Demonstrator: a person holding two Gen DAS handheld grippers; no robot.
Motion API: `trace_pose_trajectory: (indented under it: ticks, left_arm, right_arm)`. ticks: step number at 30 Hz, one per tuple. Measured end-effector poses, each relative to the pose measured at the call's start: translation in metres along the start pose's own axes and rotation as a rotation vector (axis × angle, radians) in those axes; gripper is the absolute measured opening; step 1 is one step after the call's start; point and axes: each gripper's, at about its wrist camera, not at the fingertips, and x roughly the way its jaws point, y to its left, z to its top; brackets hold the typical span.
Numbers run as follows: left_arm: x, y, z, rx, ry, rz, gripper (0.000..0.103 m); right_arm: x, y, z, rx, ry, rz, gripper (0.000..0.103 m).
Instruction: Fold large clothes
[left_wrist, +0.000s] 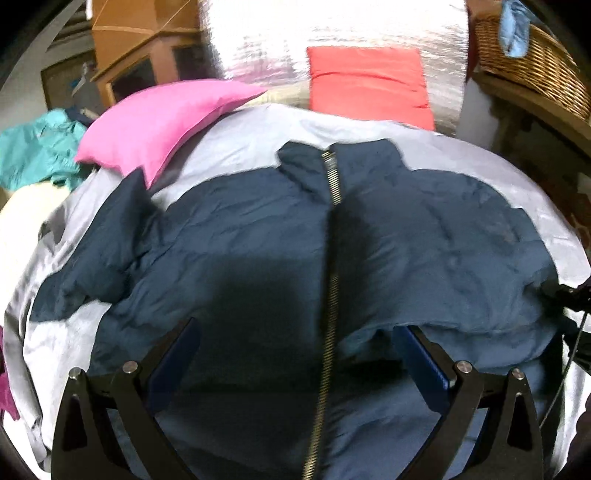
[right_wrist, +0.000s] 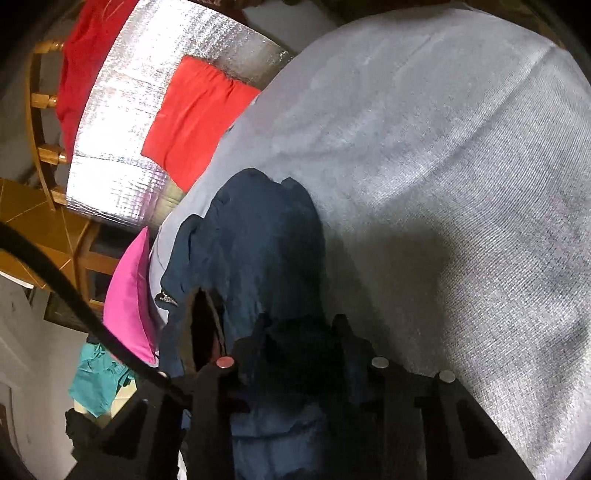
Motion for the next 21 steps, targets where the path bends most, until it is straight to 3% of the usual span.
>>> trace_pose_trajectory:
  ticks: [3, 6, 8, 12, 16, 21]
  left_arm:
    - [0.005, -0.015, -0.004, 0.058, -0.019, 0.017, 0.103]
    - [0.013, -0.019, -0.006, 0.076, 0.013, 0.010, 0.103]
    - [0.006, -0.022, -0.004, 0.093, -0.029, 0.001, 0.102]
    - [-0.010, -0.027, -0.001, 0.157, -0.156, 0.075, 0.101]
    - [-0.009, -0.035, 0.000, 0.203, -0.218, 0.117, 0.101]
    - [-0.005, -0.039, 0.002, 0.220, -0.235, 0.141, 0.101]
  right_arm:
    - [0.004, -0.001, 0.000, 0.004, 0.017, -0.036, 0.036]
    - [0.008, -0.003, -0.002, 0.016, 0.028, -0.050, 0.036]
    - [0.008, -0.001, -0.002, 0.004, 0.025, -0.059, 0.036]
    - [0.010, 0.001, -0.002, 0.011, 0.020, -0.065, 0.036]
    - [0.010, 0.002, -0.003, 0.022, 0.012, -0.071, 0.036]
    - [0.008, 0.001, -0.005, 0.032, 0.008, -0.072, 0.036]
